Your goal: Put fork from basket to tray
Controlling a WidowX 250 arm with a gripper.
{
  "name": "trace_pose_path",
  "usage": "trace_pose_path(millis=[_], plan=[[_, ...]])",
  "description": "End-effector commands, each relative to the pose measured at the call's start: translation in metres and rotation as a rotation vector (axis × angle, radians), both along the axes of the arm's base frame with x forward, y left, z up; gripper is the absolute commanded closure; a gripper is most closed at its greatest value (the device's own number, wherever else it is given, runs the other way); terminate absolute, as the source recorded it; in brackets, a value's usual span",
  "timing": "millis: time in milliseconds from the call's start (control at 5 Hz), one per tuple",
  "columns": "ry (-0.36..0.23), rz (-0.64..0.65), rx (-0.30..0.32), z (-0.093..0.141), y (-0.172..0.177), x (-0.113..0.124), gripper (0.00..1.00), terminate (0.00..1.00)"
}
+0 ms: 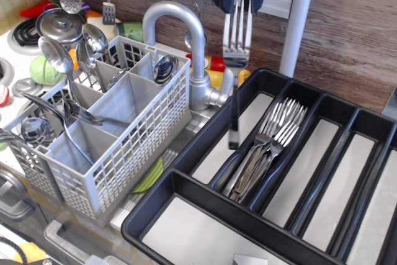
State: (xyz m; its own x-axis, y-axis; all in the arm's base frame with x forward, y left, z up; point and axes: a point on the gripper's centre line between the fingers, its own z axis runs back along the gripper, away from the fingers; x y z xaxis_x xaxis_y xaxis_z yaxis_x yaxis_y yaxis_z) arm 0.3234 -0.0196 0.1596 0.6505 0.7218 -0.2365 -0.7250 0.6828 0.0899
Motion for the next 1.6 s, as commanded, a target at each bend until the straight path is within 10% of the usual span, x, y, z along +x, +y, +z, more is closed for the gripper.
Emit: trace_pose_path(millis=[0,400,1200,1400], plan=[[-0.081,0.052,-0.114,0.011,-0.002,-0.002,1.0,0.0],[-0.024,0.054,-0.152,-0.019,-0.002,-0.008,1.0,0.0],[0.003,0.04,0.037,-0.042,-0.021,0.0,1.0,0.0],[-0.018,0.069,0.114,-0.036,-0.024,-0.001,0.0,1.0]])
